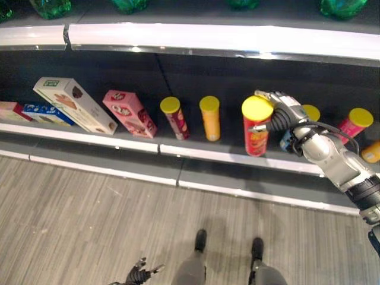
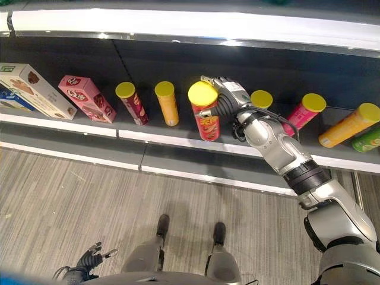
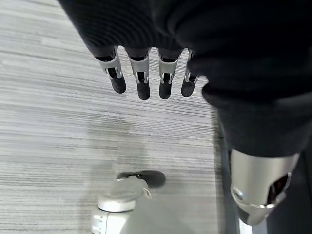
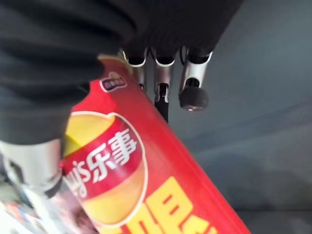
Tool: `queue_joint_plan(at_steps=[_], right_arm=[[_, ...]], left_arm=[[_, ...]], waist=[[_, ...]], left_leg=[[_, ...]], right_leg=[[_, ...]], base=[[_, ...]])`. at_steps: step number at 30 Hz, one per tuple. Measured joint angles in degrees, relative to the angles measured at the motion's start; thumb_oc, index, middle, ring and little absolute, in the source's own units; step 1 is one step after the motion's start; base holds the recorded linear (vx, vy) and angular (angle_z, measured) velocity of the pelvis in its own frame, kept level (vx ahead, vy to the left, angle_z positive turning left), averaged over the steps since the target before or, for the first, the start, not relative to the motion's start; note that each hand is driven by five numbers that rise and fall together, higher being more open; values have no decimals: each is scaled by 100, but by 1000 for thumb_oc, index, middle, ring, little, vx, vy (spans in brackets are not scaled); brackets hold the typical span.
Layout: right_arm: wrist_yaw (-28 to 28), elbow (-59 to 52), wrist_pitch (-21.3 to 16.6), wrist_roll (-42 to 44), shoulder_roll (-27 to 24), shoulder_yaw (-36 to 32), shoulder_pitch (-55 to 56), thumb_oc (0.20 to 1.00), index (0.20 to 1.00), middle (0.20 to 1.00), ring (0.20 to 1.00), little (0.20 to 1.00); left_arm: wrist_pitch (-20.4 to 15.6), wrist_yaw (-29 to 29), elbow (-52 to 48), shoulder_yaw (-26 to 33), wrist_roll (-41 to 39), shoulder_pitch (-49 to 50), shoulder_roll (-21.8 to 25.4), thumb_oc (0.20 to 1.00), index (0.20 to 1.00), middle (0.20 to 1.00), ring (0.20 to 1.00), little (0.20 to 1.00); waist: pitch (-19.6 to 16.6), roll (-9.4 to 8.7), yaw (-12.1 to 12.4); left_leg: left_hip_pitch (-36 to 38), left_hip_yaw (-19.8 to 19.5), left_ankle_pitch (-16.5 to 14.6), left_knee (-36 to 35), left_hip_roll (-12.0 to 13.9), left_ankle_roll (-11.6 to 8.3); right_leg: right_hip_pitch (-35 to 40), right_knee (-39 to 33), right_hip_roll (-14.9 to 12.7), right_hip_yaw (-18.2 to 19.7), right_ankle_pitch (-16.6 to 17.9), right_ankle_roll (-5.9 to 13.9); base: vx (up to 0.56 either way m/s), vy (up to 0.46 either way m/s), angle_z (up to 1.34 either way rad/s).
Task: Put the goods on the table back onto the shelves and tidy them up.
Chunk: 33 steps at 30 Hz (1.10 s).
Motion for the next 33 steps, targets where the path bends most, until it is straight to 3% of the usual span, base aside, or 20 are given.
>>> queue_joint_plan(at_steps=[5,8,14,33], right_arm=[[-180,869,143,-289,112,226,-327,200,200,200,200,200],[-408,1416,279,-499,131,374,-673,200,200,200,200,200],[-720,1504,401,-730,134,355,-698,200,200,200,200,200],[-1195,957,516,-717,223,-117,-855,200,200,200,200,200]], left_arm=[[-20,89,-32,-146,-12,-15,54,1000,1000,1000,1000,1000],[-43,102,-135,-405,-11,-87,116,1000,1000,1000,1000,1000],[-110,139,-367,-442,-217,-277,134,1000,1000,1000,1000,1000],[-148,219,-325,-442,-218,-316,131,1000,1000,1000,1000,1000]], waist=[[68,153,117],[173,351,131],[355,590,223],[466,496,232]], left_leg=[[-130,-10,28,2,-95,32],[-263,7,43,2,-145,54],[-288,8,44,2,-155,54],[-306,-17,37,1,-176,46]], right_leg=[[-127,-6,-88,-12,-7,34],[-267,-2,-141,1,17,71],[-292,-3,-151,3,22,98],[-290,-4,-154,-25,2,124]], base=[[-33,29,3],[-19,35,0],[-9,17,0],[1,2,0]])
